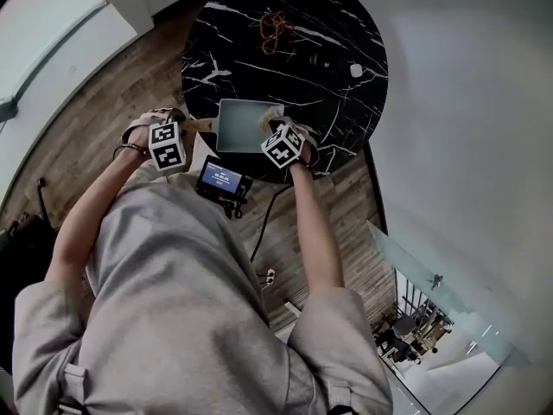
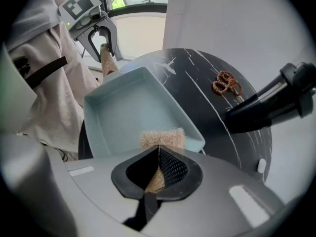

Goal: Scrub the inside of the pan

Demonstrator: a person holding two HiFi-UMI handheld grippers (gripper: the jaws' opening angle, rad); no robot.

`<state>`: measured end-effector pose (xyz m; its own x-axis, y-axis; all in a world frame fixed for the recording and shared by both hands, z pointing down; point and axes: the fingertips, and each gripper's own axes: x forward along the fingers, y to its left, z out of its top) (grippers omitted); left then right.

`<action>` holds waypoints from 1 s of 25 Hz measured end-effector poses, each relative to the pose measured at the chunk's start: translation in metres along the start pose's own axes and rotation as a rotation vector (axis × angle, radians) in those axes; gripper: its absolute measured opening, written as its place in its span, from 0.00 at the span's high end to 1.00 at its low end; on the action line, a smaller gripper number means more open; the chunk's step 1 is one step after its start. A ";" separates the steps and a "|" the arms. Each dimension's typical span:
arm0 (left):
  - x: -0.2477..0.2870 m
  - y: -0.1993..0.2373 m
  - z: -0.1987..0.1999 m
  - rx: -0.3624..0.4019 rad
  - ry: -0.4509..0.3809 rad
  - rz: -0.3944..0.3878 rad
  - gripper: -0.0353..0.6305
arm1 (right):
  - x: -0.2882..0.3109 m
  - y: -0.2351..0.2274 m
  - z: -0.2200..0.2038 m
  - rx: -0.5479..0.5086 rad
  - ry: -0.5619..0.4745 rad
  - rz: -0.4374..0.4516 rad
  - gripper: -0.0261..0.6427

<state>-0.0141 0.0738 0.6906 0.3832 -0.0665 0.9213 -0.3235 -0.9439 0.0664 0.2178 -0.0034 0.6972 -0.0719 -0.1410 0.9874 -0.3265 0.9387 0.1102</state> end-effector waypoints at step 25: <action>0.002 0.001 0.002 0.000 0.039 -0.033 0.73 | 0.005 0.058 -0.013 0.103 0.081 0.234 0.93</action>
<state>-0.0120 0.0716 0.6915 0.3598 -0.0231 0.9327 -0.3113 -0.9454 0.0967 0.2110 0.0543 0.7101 -0.0826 0.1057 0.9910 -0.4039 0.9055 -0.1303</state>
